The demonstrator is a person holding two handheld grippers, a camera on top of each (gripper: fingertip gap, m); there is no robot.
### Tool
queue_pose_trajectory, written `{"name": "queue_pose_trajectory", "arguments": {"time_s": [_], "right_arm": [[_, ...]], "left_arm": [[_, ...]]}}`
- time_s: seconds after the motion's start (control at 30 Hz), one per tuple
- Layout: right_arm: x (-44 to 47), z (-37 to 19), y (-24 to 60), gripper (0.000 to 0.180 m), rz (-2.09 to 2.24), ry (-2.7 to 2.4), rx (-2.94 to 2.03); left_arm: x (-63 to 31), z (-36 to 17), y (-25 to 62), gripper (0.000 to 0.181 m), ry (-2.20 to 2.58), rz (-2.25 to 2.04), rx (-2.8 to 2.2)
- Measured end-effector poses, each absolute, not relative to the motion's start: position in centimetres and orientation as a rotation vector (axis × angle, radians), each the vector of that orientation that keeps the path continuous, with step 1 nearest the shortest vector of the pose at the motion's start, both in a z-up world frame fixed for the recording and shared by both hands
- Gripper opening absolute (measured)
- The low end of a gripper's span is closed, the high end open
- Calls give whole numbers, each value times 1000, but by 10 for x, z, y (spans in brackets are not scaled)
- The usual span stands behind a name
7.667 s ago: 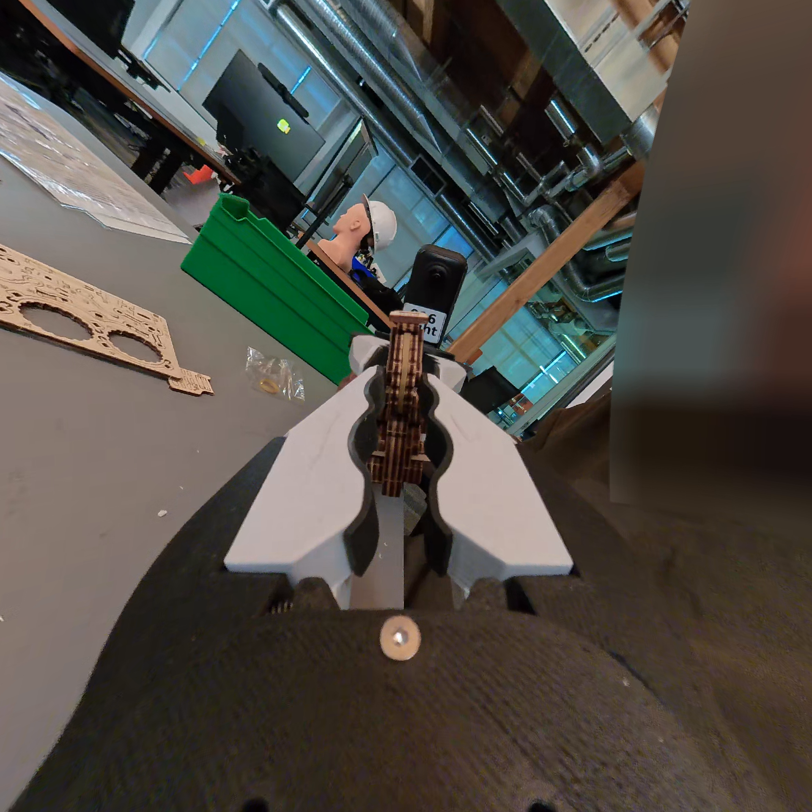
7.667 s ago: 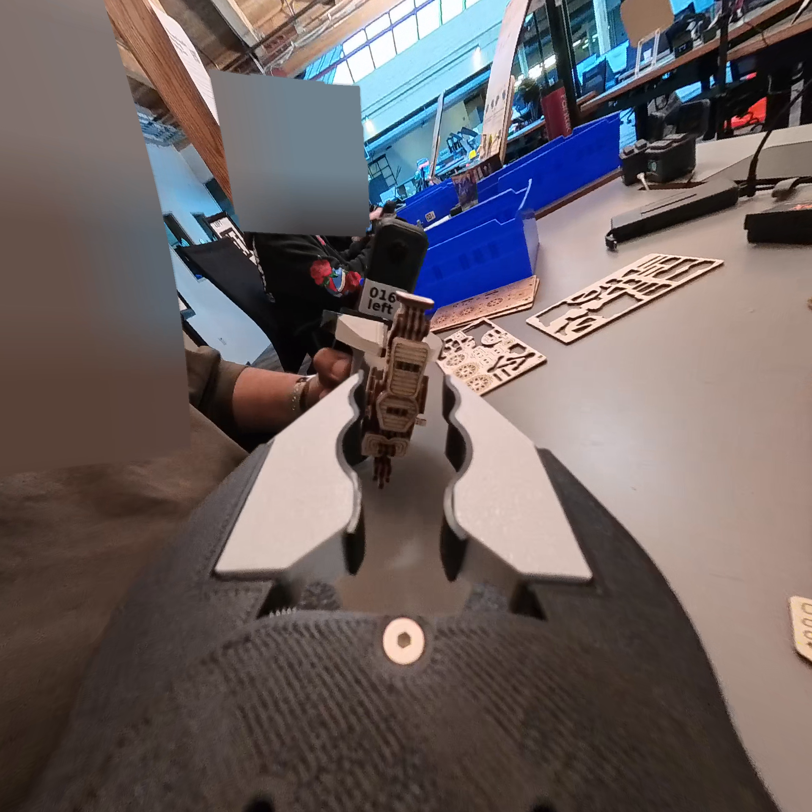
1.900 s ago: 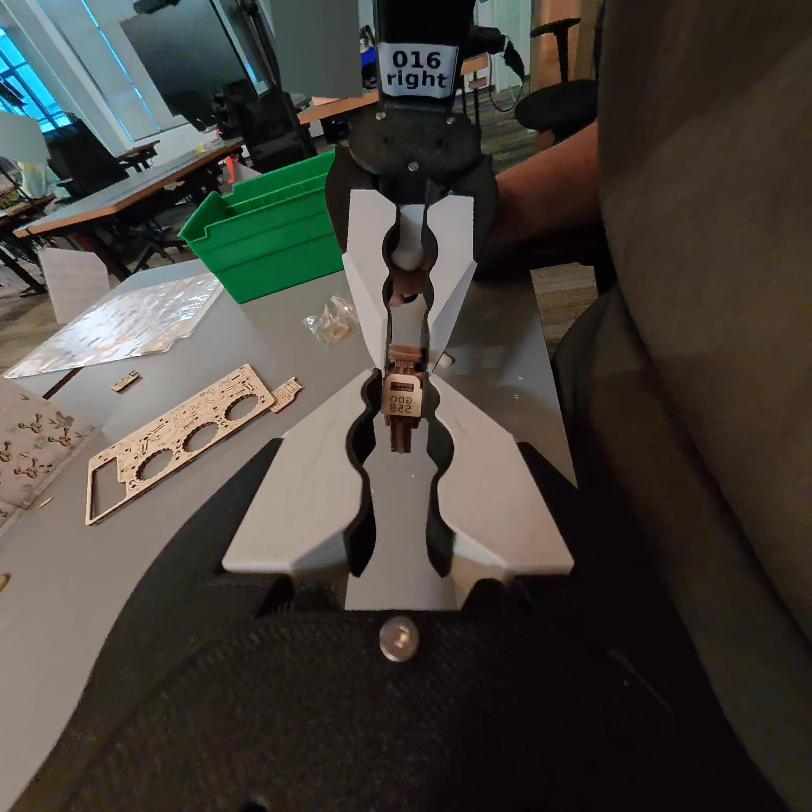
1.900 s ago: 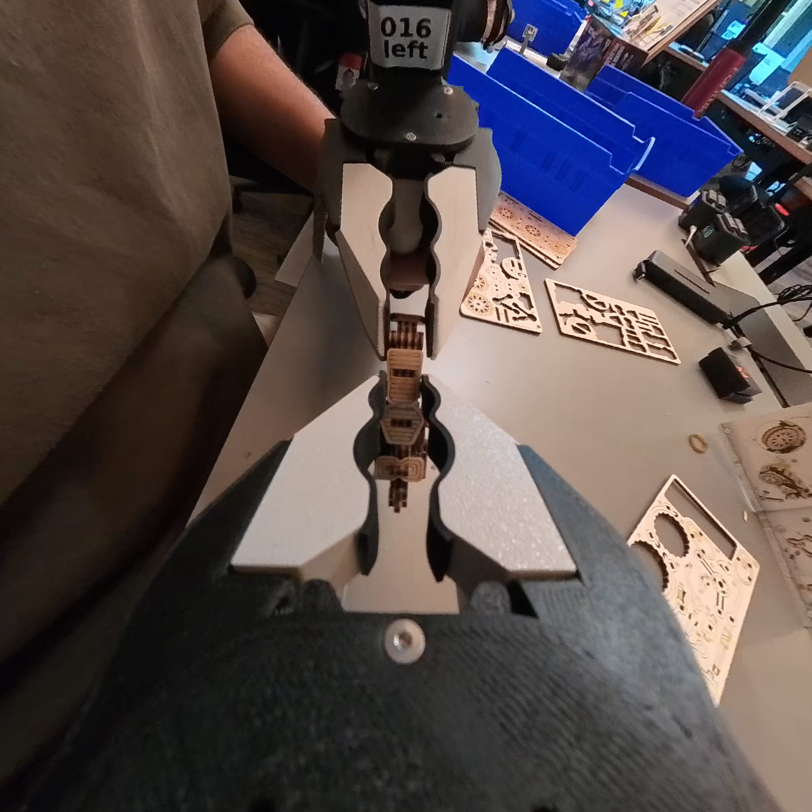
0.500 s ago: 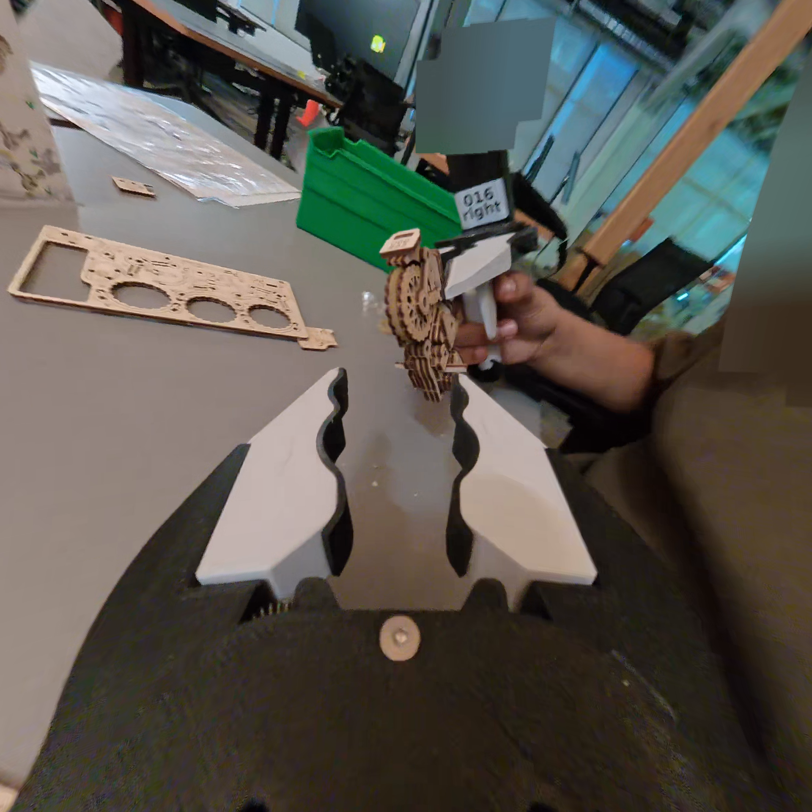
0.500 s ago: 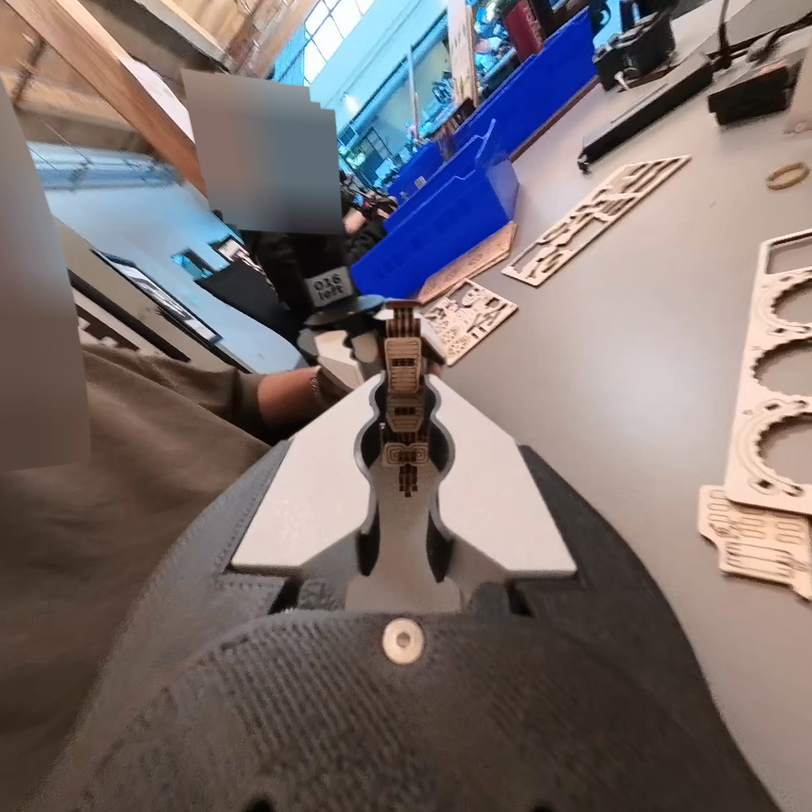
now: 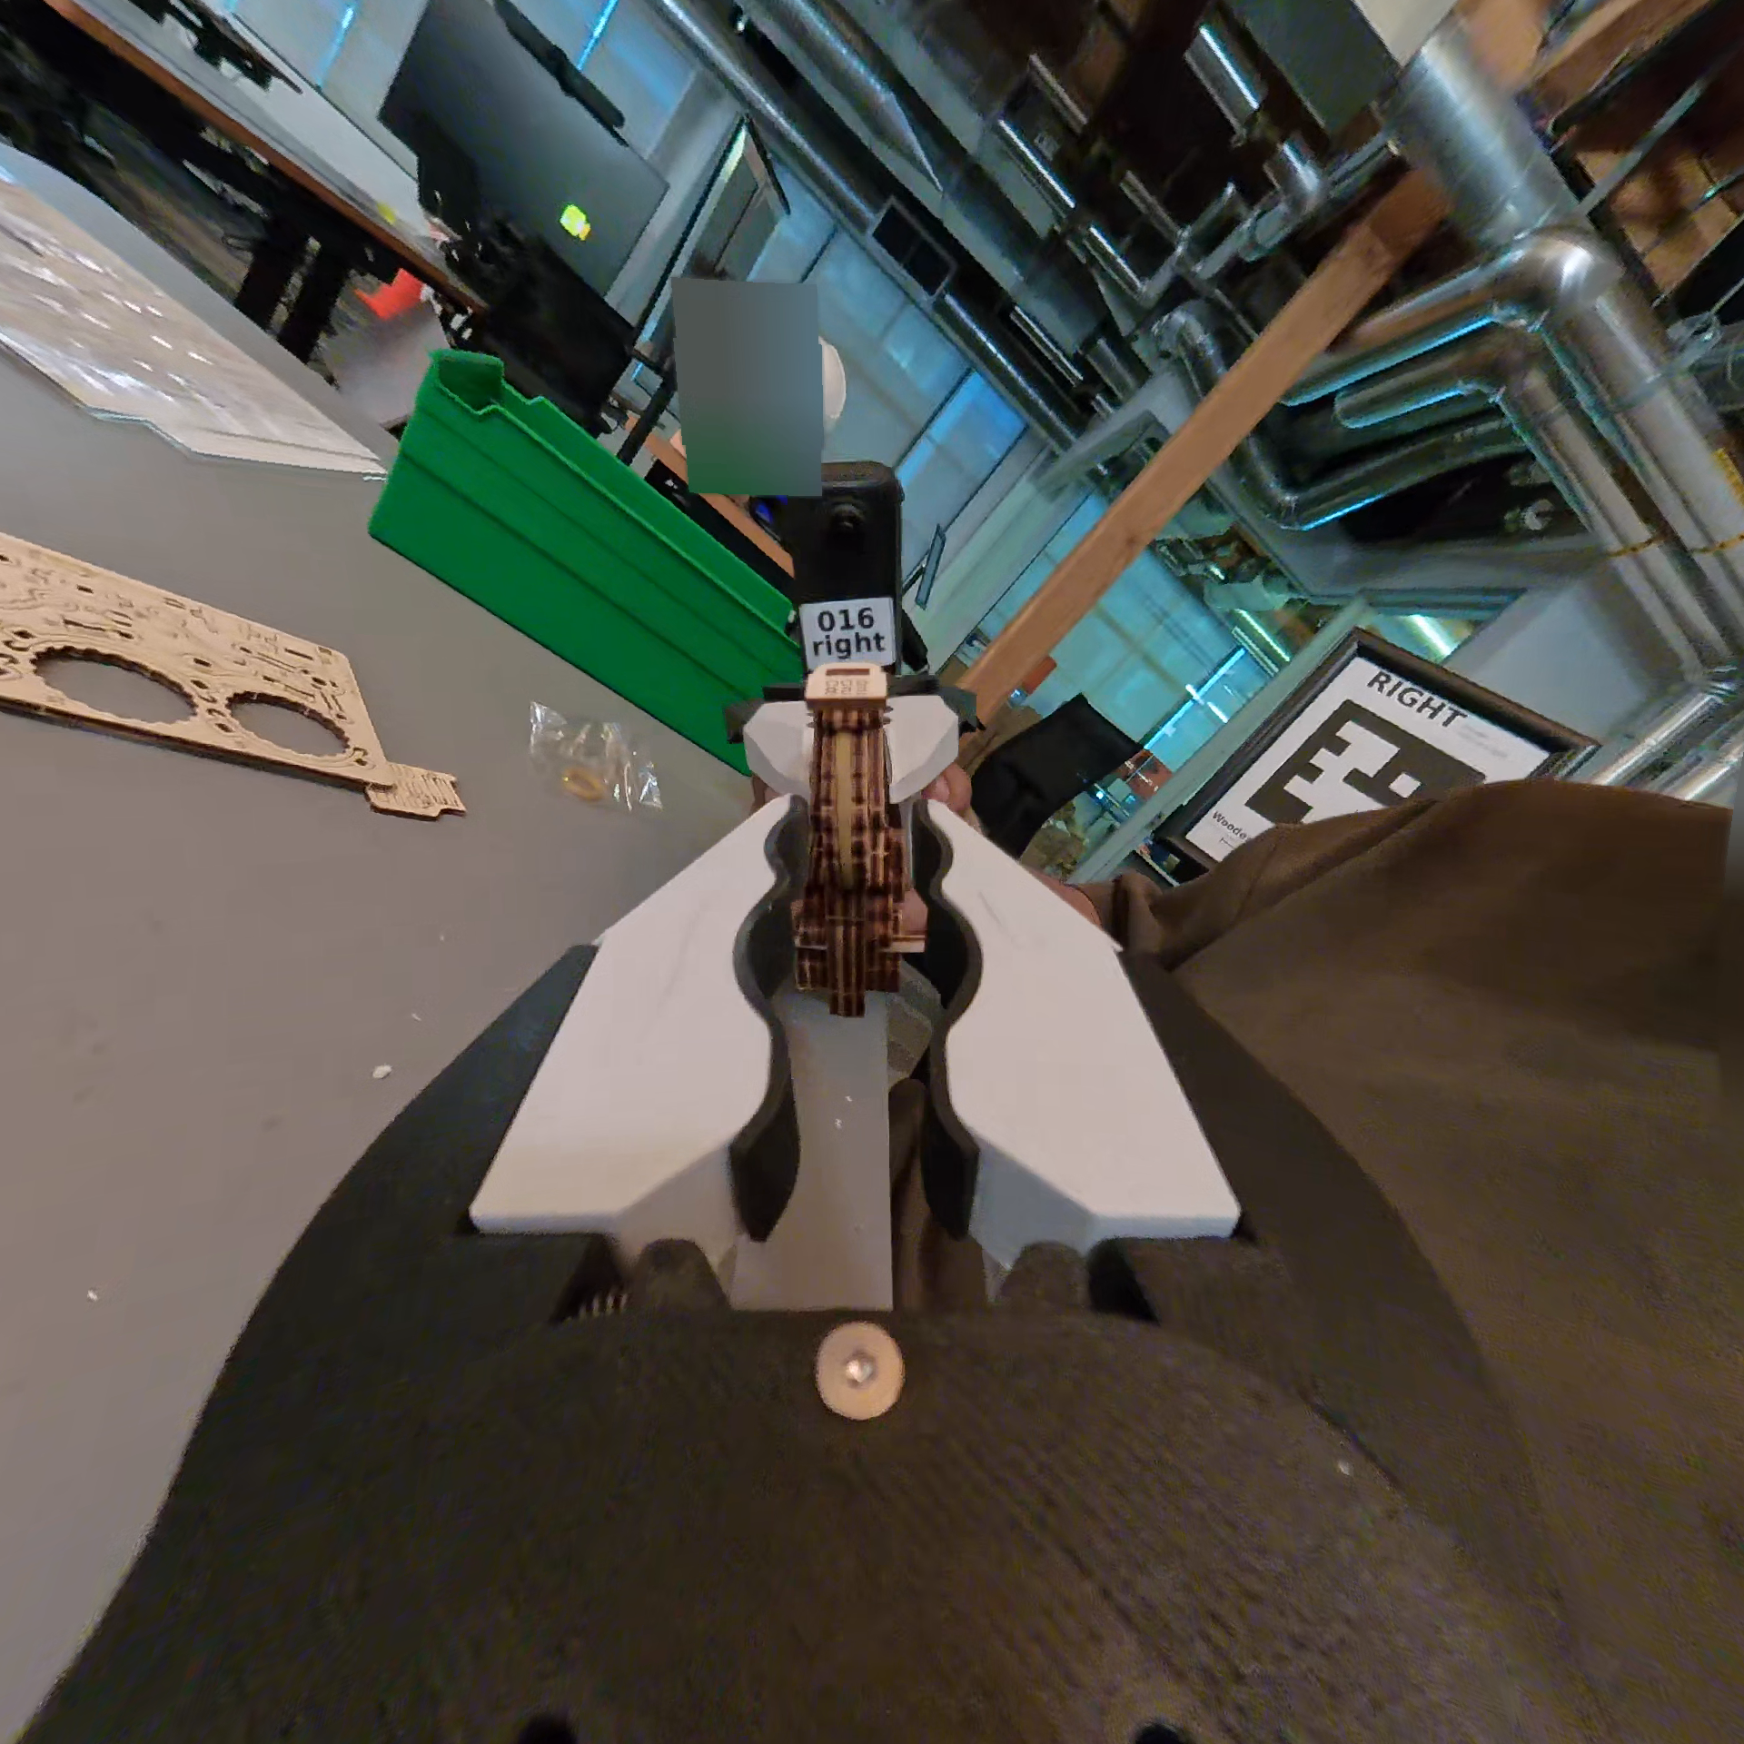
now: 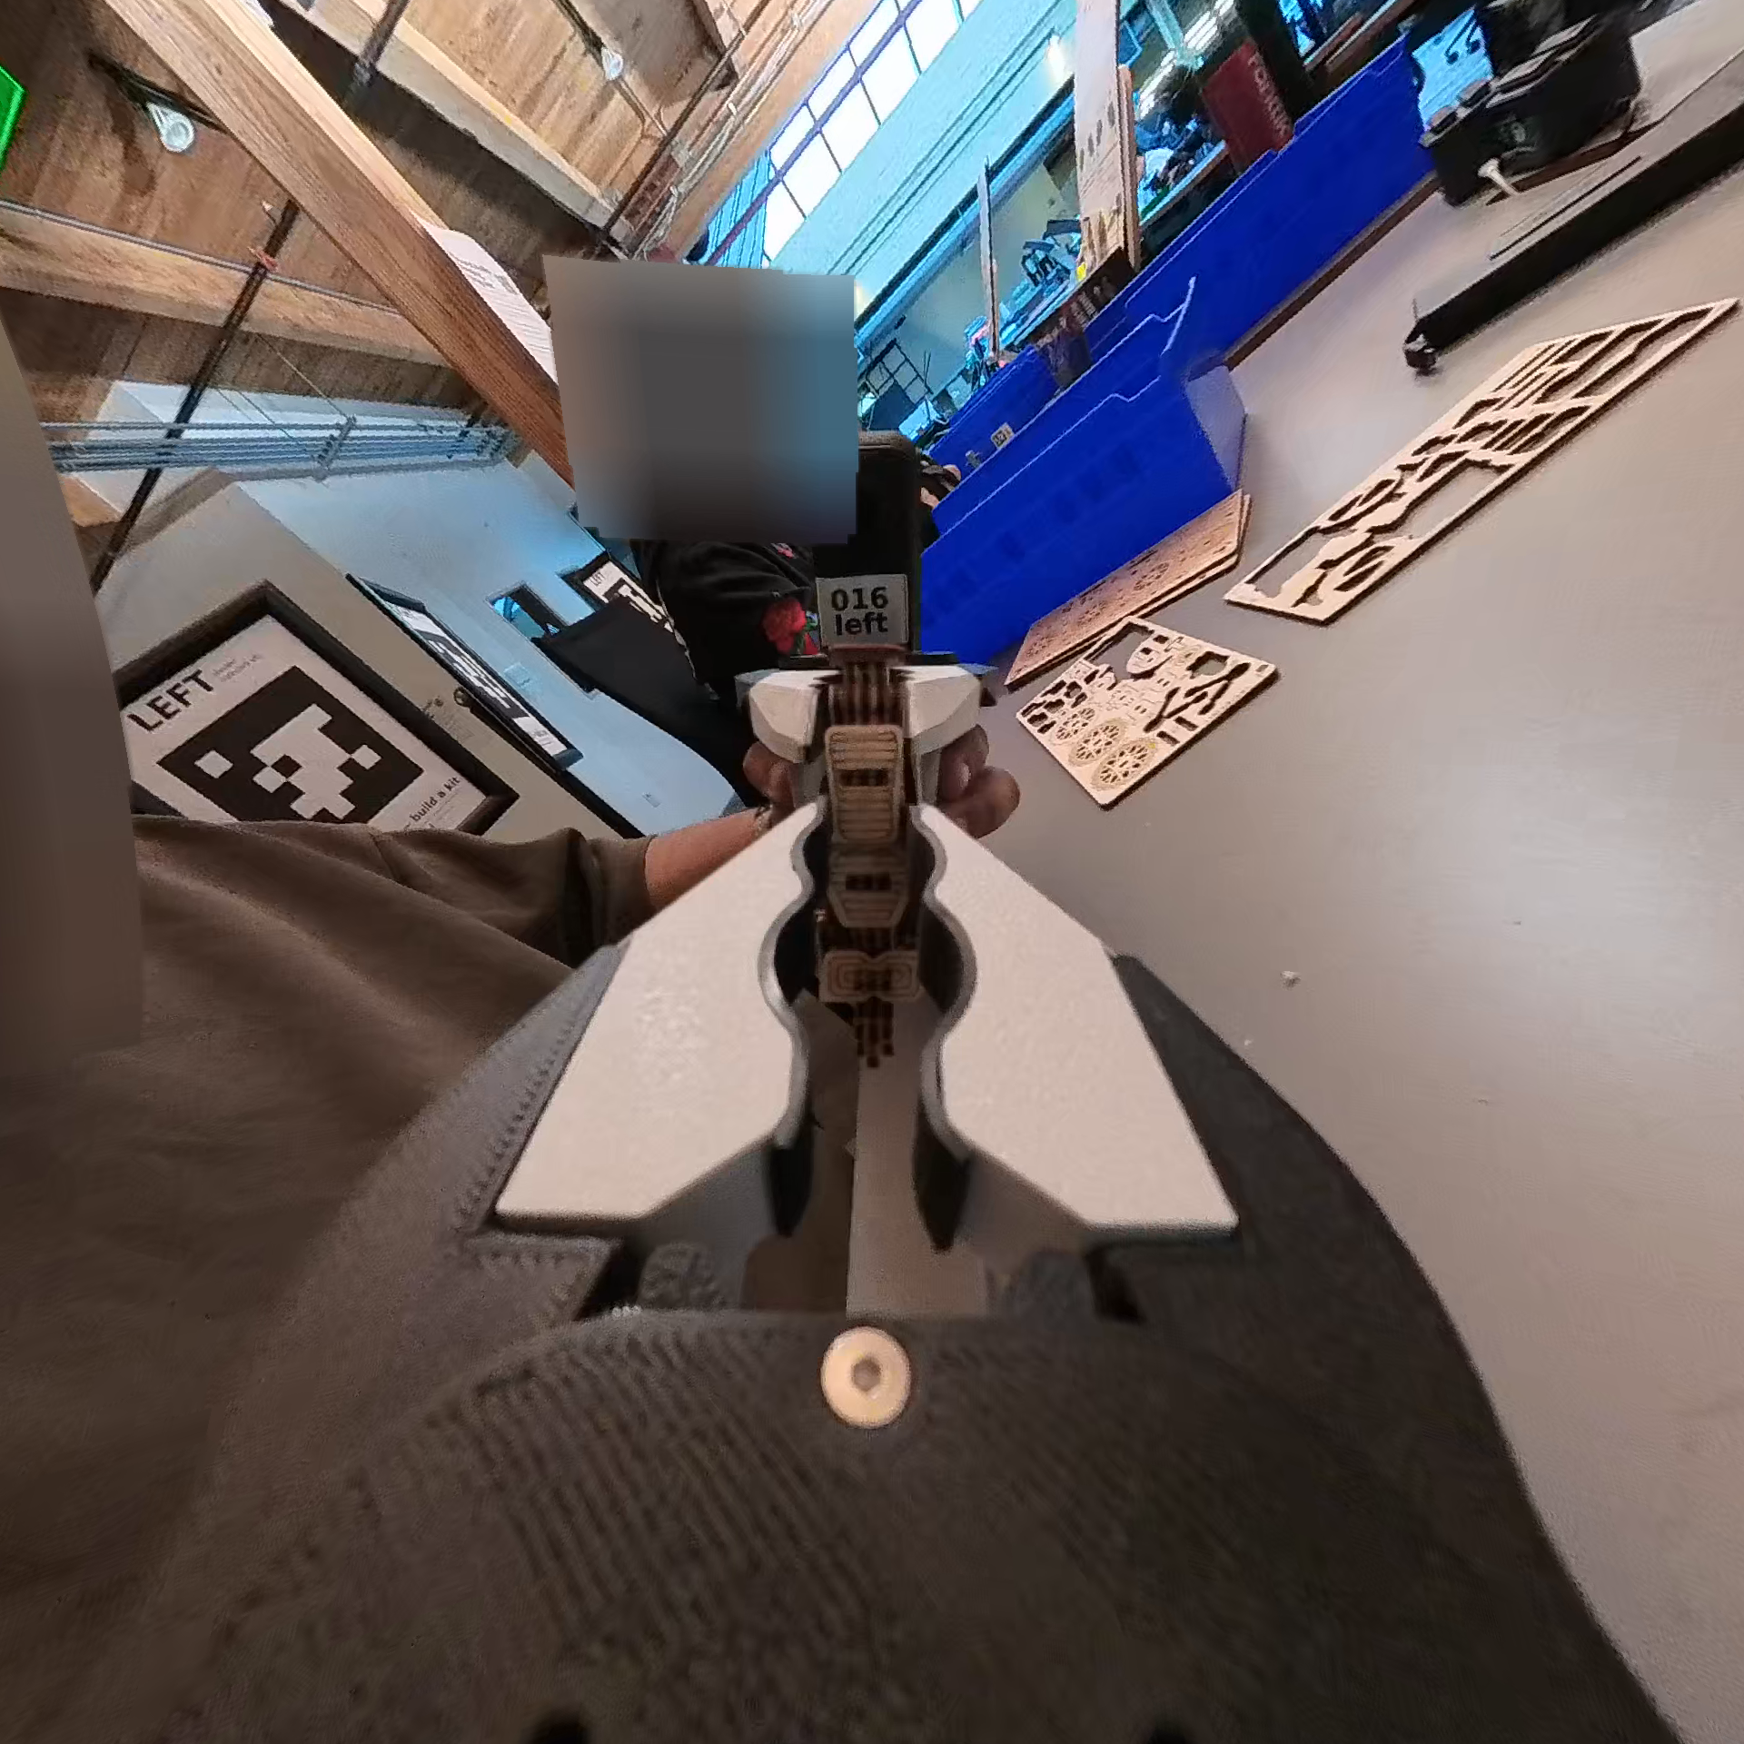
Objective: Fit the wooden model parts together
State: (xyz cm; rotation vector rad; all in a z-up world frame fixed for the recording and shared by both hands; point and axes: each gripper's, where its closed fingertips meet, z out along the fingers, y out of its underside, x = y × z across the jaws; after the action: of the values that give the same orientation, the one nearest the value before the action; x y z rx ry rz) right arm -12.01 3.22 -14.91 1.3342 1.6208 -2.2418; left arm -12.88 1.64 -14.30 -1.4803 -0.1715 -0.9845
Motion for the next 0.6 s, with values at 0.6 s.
{"name": "queue_pose_trajectory", "arguments": {"time_s": [0.6], "right_arm": [[-125,-159,32,13,-2236,1633,1367]], "left_arm": [[-141,-153,23,10,-215,-885,-1503]]}}
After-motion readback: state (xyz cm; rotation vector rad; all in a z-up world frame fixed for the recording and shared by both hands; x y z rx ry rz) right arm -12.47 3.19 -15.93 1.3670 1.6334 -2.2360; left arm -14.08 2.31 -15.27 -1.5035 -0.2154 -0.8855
